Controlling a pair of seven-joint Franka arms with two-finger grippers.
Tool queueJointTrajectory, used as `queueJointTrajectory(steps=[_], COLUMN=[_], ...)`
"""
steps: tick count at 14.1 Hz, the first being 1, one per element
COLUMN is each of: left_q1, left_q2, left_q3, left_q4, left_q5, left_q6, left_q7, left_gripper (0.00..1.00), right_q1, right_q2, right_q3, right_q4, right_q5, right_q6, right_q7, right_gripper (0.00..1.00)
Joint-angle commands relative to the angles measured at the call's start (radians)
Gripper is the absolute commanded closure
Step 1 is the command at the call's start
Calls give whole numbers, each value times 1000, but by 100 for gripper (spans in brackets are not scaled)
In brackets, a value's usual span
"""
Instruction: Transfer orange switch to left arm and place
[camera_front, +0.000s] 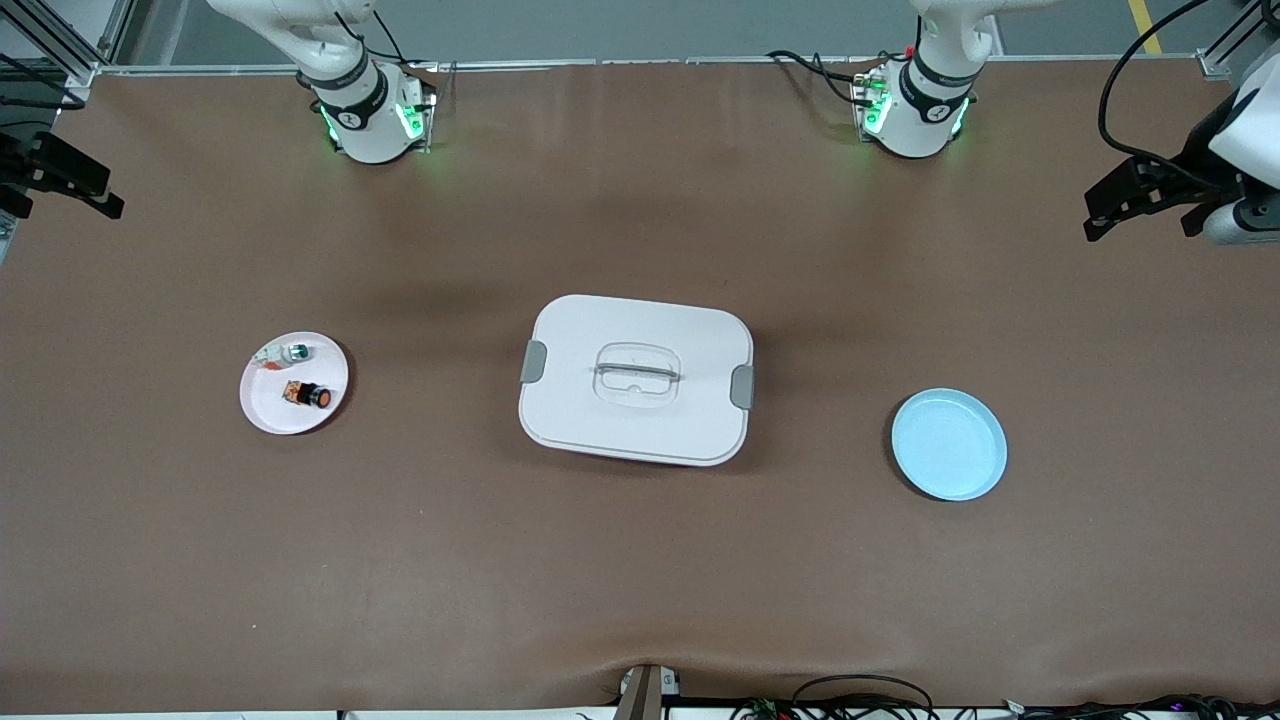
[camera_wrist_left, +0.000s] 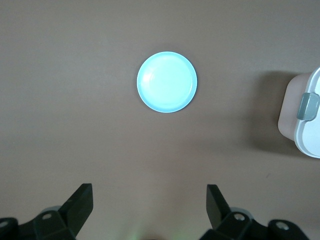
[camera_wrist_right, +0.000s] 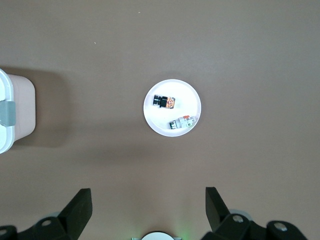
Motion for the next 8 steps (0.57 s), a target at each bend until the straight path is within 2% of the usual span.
queueJointTrajectory(steps=[1,3,8], left_q1=[2,3,5], left_q2=[2,2,4], left_q3=[-6,-4,2], left_q4=[12,13,35], left_q5=[21,21,21], left_q6=[-15,-15,-18], left_q7=[-7,-2,2], left_gripper=[0,0,0], right_q1=[6,4,6], right_q2=[2,2,2], right_q3=[0,-2,0], right_q4=[6,6,6], right_q5=[2,32,37], right_q6=[1,2,3], right_q7=[-5,-5,-5], right_gripper=[0,0,0])
